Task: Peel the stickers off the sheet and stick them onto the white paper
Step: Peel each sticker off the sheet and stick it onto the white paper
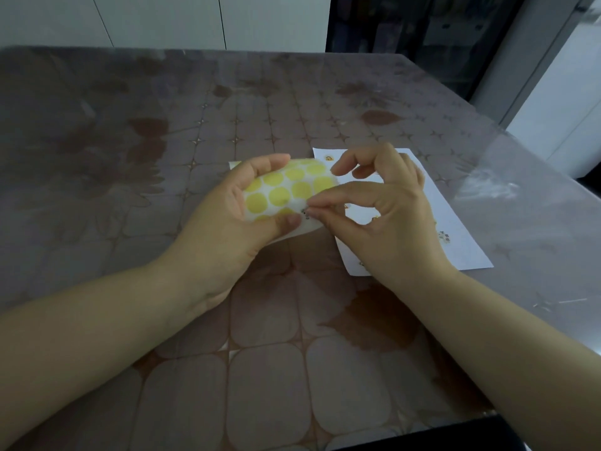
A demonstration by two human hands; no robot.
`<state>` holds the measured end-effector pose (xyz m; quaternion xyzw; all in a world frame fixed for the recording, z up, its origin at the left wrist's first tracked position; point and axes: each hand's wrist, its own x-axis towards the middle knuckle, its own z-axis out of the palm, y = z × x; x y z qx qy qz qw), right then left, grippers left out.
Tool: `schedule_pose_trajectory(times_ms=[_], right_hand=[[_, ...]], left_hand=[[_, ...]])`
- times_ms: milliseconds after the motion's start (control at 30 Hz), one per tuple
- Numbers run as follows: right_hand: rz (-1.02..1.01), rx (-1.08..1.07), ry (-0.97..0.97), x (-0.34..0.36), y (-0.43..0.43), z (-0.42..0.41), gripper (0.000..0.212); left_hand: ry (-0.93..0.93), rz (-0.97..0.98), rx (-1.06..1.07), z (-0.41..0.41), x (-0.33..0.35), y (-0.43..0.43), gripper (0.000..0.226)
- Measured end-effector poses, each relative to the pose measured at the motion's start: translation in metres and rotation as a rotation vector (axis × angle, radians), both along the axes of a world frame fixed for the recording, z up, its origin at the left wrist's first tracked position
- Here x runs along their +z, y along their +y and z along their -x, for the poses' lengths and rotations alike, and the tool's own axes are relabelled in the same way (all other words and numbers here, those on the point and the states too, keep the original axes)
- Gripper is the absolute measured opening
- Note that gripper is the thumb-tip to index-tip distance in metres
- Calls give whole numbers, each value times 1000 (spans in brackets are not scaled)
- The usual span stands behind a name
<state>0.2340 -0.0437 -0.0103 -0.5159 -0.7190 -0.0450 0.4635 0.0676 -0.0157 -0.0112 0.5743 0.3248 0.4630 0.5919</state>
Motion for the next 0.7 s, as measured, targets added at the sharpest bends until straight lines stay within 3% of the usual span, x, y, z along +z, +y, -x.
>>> schedule_pose_trajectory(times_ms=[200, 400, 700], right_hand=[[80, 39, 41, 2, -1, -2, 12], [94, 46, 35, 1, 1, -6, 32], [48, 17, -28, 0, -2, -2, 27]], left_hand=[[-34, 35, 0, -3, 3, 0, 60], [-89, 73, -2, -2, 8, -2, 59], [-116, 109, -57, 1, 8, -2, 62]])
